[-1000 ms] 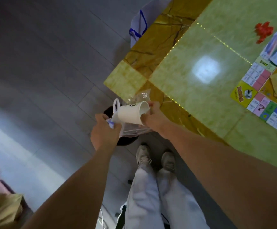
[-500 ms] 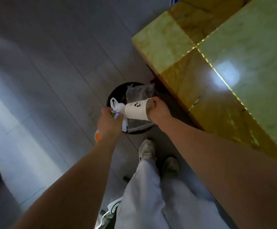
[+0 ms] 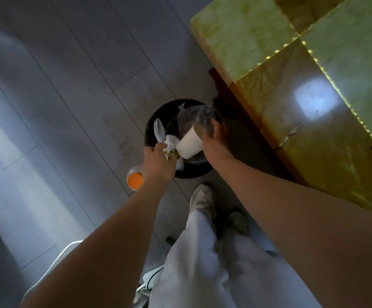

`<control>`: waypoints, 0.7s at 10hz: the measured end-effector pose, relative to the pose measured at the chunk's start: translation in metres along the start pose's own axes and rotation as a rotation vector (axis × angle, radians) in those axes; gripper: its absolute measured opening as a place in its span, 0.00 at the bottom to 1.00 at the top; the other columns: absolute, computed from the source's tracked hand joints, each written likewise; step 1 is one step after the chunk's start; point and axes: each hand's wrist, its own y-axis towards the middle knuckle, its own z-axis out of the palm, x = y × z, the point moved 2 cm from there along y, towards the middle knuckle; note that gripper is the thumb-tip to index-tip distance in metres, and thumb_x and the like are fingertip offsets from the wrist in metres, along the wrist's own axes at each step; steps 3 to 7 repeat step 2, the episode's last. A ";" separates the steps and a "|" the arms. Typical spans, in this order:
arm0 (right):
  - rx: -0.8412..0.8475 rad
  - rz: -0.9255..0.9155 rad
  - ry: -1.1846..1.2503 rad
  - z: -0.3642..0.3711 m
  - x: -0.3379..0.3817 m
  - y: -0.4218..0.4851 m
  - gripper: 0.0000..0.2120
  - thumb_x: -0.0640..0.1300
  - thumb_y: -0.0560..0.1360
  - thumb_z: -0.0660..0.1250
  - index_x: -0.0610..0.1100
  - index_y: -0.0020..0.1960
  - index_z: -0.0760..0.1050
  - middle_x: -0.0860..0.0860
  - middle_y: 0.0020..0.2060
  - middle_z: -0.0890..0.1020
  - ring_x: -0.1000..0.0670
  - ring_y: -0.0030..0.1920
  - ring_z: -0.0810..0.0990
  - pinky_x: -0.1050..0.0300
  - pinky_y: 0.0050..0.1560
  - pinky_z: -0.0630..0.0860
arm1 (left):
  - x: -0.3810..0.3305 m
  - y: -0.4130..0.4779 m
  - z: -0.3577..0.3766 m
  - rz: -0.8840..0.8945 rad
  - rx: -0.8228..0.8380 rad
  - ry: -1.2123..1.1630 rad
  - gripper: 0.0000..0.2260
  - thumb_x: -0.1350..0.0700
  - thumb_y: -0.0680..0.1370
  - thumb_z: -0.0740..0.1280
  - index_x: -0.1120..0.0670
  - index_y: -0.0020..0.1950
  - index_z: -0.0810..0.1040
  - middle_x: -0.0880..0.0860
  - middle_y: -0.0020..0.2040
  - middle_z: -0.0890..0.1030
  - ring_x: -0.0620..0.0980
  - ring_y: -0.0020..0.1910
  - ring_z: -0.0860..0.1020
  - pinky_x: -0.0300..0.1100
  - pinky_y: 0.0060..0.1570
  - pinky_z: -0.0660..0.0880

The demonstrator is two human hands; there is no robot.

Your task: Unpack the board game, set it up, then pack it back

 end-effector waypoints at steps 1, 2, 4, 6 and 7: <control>0.059 0.007 -0.026 -0.011 0.003 -0.015 0.24 0.44 0.81 0.57 0.45 0.76 0.58 0.43 0.77 0.55 0.42 0.75 0.57 0.47 0.73 0.61 | -0.009 -0.014 -0.005 -0.003 0.080 0.136 0.20 0.54 0.81 0.60 0.56 0.72 0.66 0.60 0.66 0.65 0.61 0.59 0.73 0.48 0.52 0.72; 0.151 0.048 -0.021 -0.031 0.013 -0.041 0.19 0.39 0.81 0.57 0.38 0.71 0.65 0.40 0.69 0.68 0.41 0.69 0.68 0.56 0.63 0.67 | -0.029 -0.038 -0.014 0.019 0.181 0.269 0.19 0.53 0.81 0.59 0.55 0.71 0.68 0.60 0.66 0.67 0.60 0.59 0.73 0.48 0.52 0.72; 0.151 0.048 -0.021 -0.031 0.013 -0.041 0.19 0.39 0.81 0.57 0.38 0.71 0.65 0.40 0.69 0.68 0.41 0.69 0.68 0.56 0.63 0.67 | -0.029 -0.038 -0.014 0.019 0.181 0.269 0.19 0.53 0.81 0.59 0.55 0.71 0.68 0.60 0.66 0.67 0.60 0.59 0.73 0.48 0.52 0.72; 0.151 0.048 -0.021 -0.031 0.013 -0.041 0.19 0.39 0.81 0.57 0.38 0.71 0.65 0.40 0.69 0.68 0.41 0.69 0.68 0.56 0.63 0.67 | -0.029 -0.038 -0.014 0.019 0.181 0.269 0.19 0.53 0.81 0.59 0.55 0.71 0.68 0.60 0.66 0.67 0.60 0.59 0.73 0.48 0.52 0.72; 0.151 0.048 -0.021 -0.031 0.013 -0.041 0.19 0.39 0.81 0.57 0.38 0.71 0.65 0.40 0.69 0.68 0.41 0.69 0.68 0.56 0.63 0.67 | -0.029 -0.038 -0.014 0.019 0.181 0.269 0.19 0.53 0.81 0.59 0.55 0.71 0.68 0.60 0.66 0.67 0.60 0.59 0.73 0.48 0.52 0.72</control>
